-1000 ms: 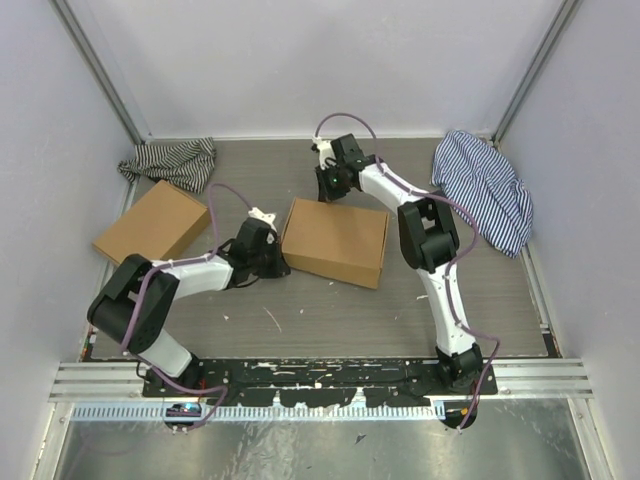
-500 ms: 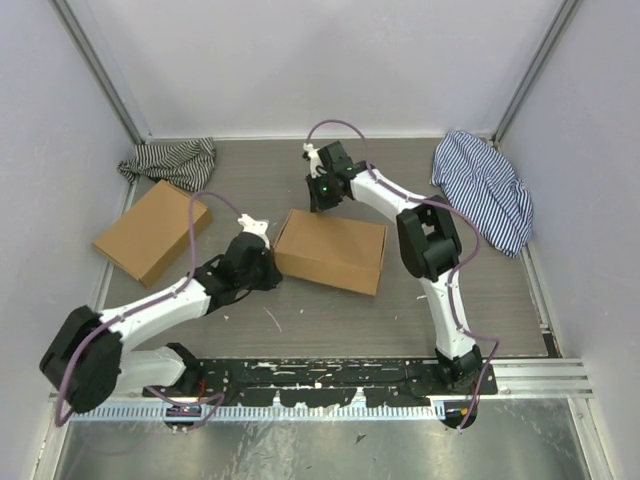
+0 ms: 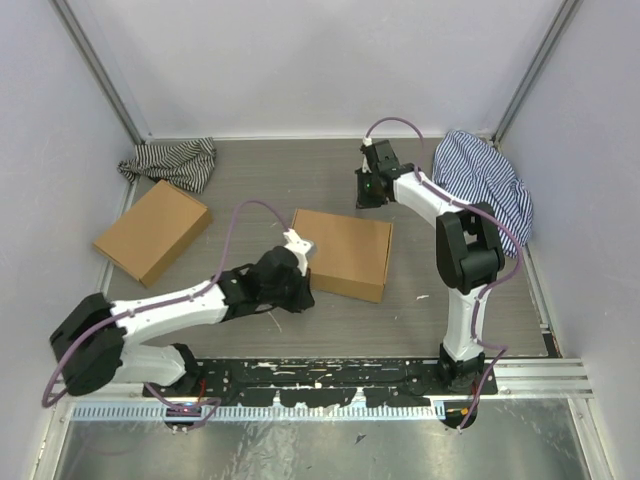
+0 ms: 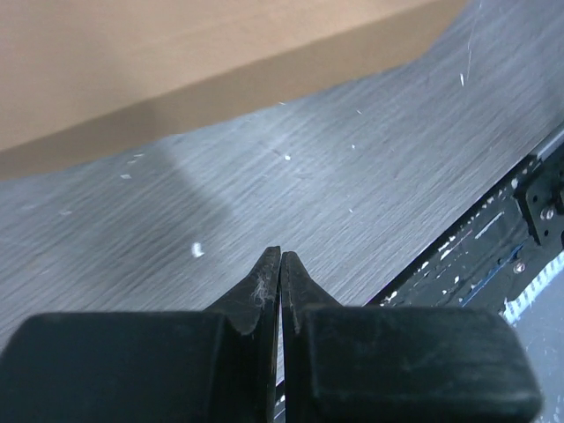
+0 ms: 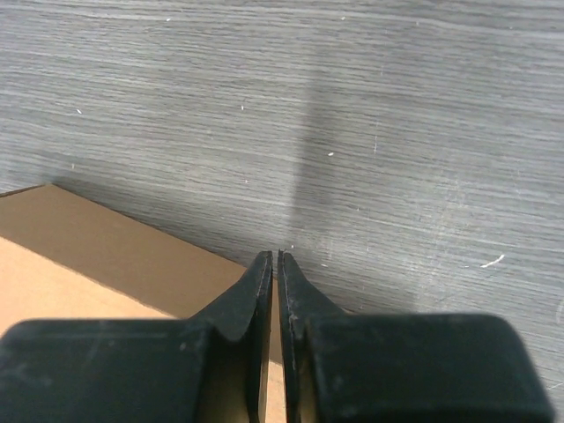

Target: Fold the paper box

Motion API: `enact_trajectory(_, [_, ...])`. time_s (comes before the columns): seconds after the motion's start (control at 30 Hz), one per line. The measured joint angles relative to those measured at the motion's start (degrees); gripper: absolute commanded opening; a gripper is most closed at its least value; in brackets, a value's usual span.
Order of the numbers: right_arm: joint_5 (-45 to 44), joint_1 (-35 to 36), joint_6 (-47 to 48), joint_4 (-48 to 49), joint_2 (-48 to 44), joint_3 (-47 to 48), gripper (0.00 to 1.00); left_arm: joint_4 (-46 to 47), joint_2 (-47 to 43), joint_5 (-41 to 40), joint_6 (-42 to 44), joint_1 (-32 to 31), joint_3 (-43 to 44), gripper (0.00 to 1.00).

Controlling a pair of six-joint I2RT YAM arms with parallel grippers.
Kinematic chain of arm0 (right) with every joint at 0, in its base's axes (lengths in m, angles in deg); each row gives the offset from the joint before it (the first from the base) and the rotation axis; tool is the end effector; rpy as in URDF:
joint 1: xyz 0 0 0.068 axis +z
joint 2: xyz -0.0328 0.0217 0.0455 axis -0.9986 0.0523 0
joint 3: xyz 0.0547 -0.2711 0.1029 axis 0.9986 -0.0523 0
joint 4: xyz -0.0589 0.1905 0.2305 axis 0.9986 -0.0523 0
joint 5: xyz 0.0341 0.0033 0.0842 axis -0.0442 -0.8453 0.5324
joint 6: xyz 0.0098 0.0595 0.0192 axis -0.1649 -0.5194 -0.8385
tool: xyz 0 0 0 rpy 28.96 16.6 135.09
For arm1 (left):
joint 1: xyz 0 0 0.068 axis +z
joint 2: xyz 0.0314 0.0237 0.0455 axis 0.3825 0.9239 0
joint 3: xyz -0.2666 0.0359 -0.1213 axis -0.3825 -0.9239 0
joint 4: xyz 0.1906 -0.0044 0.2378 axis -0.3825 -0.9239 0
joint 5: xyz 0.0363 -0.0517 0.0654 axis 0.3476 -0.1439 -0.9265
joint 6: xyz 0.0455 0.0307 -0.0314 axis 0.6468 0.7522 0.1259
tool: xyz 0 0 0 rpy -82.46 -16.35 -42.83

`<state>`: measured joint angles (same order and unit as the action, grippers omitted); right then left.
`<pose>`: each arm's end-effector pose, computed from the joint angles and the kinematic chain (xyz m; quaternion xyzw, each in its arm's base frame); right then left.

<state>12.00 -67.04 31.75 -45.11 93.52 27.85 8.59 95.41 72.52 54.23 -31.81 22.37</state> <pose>0.4688 0.1740 0.2012 -0.0581 0.9459 0.1260 0.2935 0.1700 -0.2394 0.2006 0.1894 0.8949 -0.2865 0.2851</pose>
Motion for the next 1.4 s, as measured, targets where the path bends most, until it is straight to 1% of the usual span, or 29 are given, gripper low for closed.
enact_trajectory(0.13, [-0.8, -1.1, -1.4, 0.2, 0.0, -1.2, 0.12, 4.6, 8.9, 0.5, -0.3, -4.4, 1.9, 0.1])
enact_trajectory(0.23, [-1.9, -2.5, -2.3, 0.1, 0.1, -2.0, 0.12, 8.0, 15.6, 0.5, -0.3, -6.4, 4.6, 0.09])
enact_trajectory(0.37, [-3.5, -3.6, -2.8, 0.4, 0.1, -4.0, 0.11, 14.3, 20.8, -0.2, -1.0, -7.6, 6.2, 0.09])
enact_trajectory(0.5, [-3.8, -3.5, -3.0, 0.5, 0.1, -7.5, 0.11, 19.3, 24.0, -1.2, -1.8, -8.0, 7.2, 0.09])
enact_trajectory(0.7, [-2.8, -3.3, -3.1, 1.4, -0.5, -10.2, 0.11, 24.4, 30.9, -2.2, -2.2, -9.4, 12.6, 0.07])
enact_trajectory(0.83, [-1.5, -3.3, -3.4, 2.9, -1.3, -11.6, 0.12, 26.9, 35.5, -3.1, -2.4, -11.1, 15.4, 0.04])
enact_trajectory(0.9, [-0.7, -3.1, -3.5, 3.6, -1.7, -12.2, 0.11, 27.4, 37.5, -4.7, -2.4, -12.1, 16.4, 0.04])
enact_trajectory(1.0, [0.7, -2.7, -3.6, 4.6, -1.7, -12.4, 0.11, 27.5, 38.6, -9.2, -2.0, -13.6, 16.5, 0.02])
enact_trajectory(1.1, [1.9, -1.4, -3.6, 6.6, -1.7, -12.6, 0.11, 27.1, 38.7, -15.6, -1.3, -15.2, 16.6, 0.0])
enact_trajectory(1.27, [3.3, 1.9, -3.5, 11.0, -1.9, -12.6, 0.11, 25.3, 39.7, -26.3, 0.4, -16.8, 18.1, 0.0])
enact_trajectory(1.33, [3.6, 2.9, -3.5, 12.2, -2.2, -12.3, 0.11, 24.5, 40.2, -29.2, 1.2, -17.0, 18.9, 0.0])
enact_trajectory(1.4, [3.9, 3.9, -3.5, 13.0, -2.4, -11.8, 0.11, 24.1, 40.6, -30.9, 1.7, -17.0, 19.4, 0.03])
